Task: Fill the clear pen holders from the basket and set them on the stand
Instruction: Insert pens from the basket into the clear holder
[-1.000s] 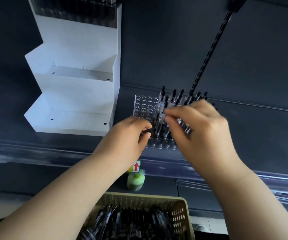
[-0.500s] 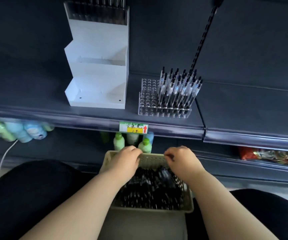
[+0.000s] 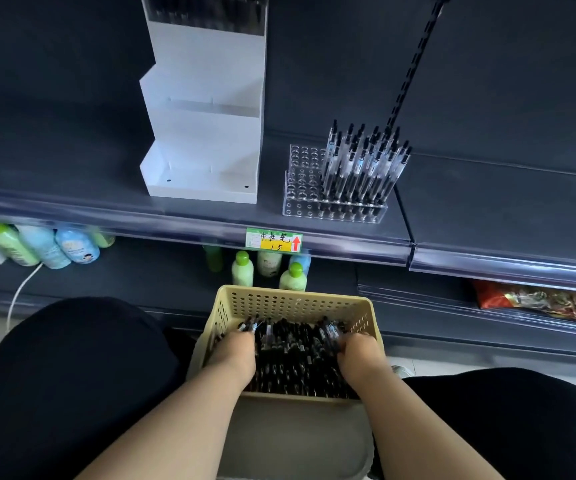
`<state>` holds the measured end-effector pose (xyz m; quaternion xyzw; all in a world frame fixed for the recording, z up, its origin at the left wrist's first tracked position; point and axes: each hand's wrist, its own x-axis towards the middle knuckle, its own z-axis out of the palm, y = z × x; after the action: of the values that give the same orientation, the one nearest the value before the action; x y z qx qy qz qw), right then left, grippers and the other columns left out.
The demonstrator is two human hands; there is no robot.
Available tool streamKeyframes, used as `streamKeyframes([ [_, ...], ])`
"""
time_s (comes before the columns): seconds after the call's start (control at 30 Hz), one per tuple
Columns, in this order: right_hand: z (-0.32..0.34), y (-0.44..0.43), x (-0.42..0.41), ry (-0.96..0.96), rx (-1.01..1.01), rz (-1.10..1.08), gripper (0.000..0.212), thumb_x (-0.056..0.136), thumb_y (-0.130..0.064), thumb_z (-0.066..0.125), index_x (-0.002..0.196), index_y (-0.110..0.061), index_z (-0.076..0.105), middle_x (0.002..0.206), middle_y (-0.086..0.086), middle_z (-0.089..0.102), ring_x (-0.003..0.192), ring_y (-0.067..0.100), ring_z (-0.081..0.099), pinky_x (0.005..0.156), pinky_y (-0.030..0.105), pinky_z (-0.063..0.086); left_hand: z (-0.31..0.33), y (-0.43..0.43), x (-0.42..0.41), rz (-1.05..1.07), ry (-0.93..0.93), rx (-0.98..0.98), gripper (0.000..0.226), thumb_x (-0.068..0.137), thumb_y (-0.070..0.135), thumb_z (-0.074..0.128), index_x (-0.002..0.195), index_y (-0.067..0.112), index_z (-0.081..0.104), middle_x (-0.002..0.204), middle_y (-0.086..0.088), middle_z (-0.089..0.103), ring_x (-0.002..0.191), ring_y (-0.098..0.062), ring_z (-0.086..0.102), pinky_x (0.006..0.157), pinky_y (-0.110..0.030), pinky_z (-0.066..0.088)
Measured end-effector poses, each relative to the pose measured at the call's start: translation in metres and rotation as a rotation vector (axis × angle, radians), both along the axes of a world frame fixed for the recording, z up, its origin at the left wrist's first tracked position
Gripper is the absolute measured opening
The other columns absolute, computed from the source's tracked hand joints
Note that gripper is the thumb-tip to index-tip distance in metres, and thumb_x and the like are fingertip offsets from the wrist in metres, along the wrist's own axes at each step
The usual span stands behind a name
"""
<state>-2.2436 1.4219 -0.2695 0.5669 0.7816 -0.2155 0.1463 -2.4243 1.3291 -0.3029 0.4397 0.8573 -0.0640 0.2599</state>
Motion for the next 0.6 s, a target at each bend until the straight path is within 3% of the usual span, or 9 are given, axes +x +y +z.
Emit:
streamKeyframes([
  [0.1,-0.005,0.004,-0.005,-0.035,0.011,-0.012,0.026,0.090,-0.007,0.049,0.112,-0.012,0.062,0.118,0.008,0.056,0.104,0.021,0.058,0.082,0.025,0.048,-0.004,0.006,-0.001,0.039,0.029,-0.012,0.034,0.094,0.008,0.043,0.126,0.016,0.053,0.126,-0.007,0.056,0.120,-0.027,0.051,0.099,-0.031,0.038],
  [0.3,-0.018,0.015,-0.015,-0.045,0.004,-0.094,0.027,0.090,-0.009,0.049,0.116,-0.013,0.055,0.119,0.008,0.055,0.102,0.025,0.059,0.079,0.033,0.051,-0.012,0.020,-0.005,0.218,-0.087,0.003,0.029,0.095,0.017,0.044,0.122,0.015,0.054,0.119,-0.007,0.060,0.108,-0.026,0.058,0.089,-0.034,0.047],
  [0.47,-0.028,0.021,-0.019,-0.058,-0.007,-0.116,0.031,0.089,0.000,0.044,0.117,-0.009,0.053,0.114,0.011,0.060,0.100,0.027,0.061,0.081,0.036,0.052,-0.011,0.030,-0.003,0.263,-0.156,0.056,0.026,0.093,0.025,0.051,0.115,0.015,0.061,0.110,-0.005,0.064,0.098,-0.025,0.062,0.078,-0.031,0.050],
  [0.6,-0.025,0.022,-0.021,-0.020,-0.014,-0.104,0.033,0.089,-0.008,0.046,0.122,-0.007,0.047,0.118,0.011,0.058,0.102,0.029,0.060,0.081,0.036,0.052,-0.005,0.030,-0.004,0.315,-0.224,0.043,0.028,0.092,0.027,0.050,0.103,0.006,0.065,0.099,-0.013,0.068,0.090,-0.028,0.064,0.064,-0.027,0.043],
])
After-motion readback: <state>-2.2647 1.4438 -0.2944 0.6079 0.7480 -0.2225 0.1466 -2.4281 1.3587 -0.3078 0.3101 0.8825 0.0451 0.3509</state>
